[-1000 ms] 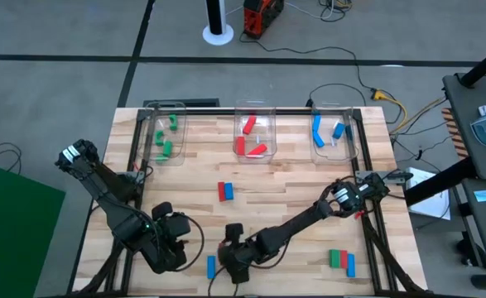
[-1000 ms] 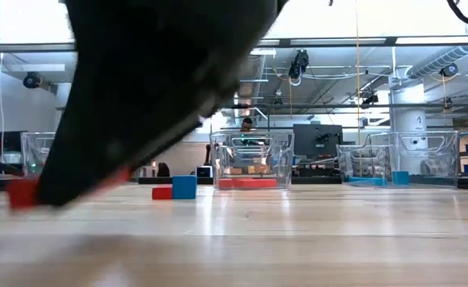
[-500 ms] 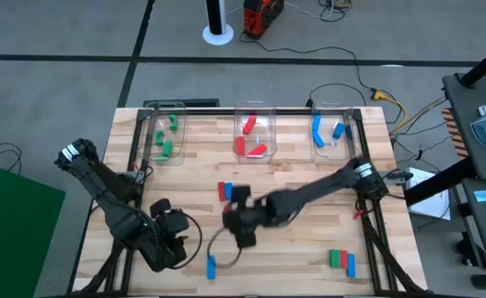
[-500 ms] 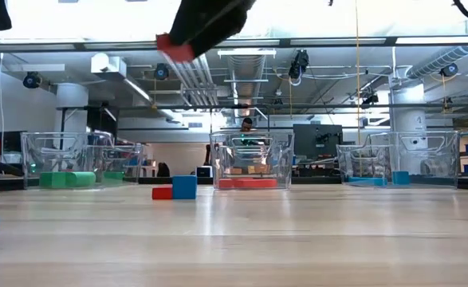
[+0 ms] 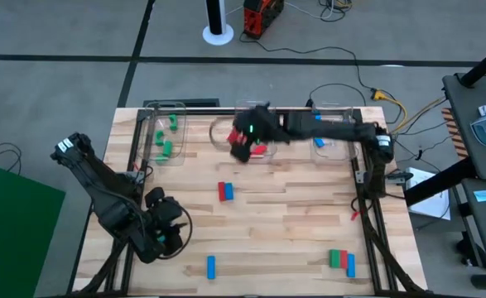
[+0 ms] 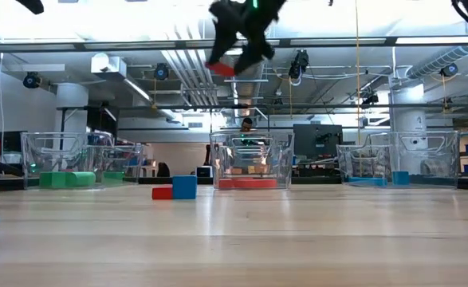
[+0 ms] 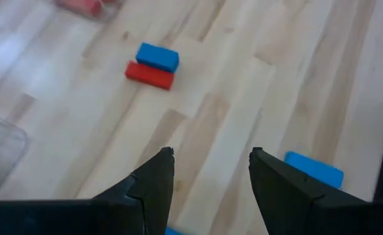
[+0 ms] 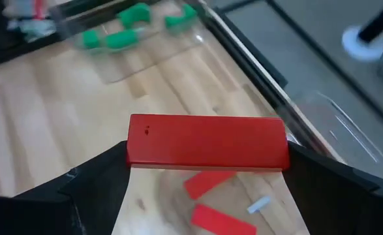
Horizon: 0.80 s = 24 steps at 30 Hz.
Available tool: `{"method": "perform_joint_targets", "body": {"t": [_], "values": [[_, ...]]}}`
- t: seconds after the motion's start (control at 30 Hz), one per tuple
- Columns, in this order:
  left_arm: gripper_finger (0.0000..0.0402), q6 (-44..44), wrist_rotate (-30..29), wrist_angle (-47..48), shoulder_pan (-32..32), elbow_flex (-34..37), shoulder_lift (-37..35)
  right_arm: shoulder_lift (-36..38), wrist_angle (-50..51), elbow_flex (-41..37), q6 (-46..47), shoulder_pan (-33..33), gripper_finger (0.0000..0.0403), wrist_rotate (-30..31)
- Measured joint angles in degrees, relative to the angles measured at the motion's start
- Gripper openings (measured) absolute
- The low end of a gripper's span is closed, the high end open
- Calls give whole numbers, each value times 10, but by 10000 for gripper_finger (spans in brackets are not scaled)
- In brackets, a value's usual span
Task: Sort blocks
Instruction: Put the red wooden block into the middle transparent bin
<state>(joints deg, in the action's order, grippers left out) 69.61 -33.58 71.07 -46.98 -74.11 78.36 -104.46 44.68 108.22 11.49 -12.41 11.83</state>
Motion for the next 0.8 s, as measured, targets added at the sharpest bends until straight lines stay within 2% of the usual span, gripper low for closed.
{"method": "perform_joint_targets", "body": {"t": [0.1, 0.23, 0.37, 0.57, 0.8], "values": [[176, 0, -16, 16, 0, 0, -13, -6, -7, -6, -14, -52, 359, -53], [176, 0, -21, 39, 0, 0, -28, -4, -20, -42, -131, -93, 356, -147], [176, 0, -27, 56, 0, 0, -41, -1, -11, -86, -219, -109, 357, -205], [176, 0, -35, 82, 0, 0, -50, 0, -22, -161, -274, -117, 357, -211], [176, 0, -51, 100, 0, 0, -53, 0, -34, -212, -264, -139, 362, -208]]}}
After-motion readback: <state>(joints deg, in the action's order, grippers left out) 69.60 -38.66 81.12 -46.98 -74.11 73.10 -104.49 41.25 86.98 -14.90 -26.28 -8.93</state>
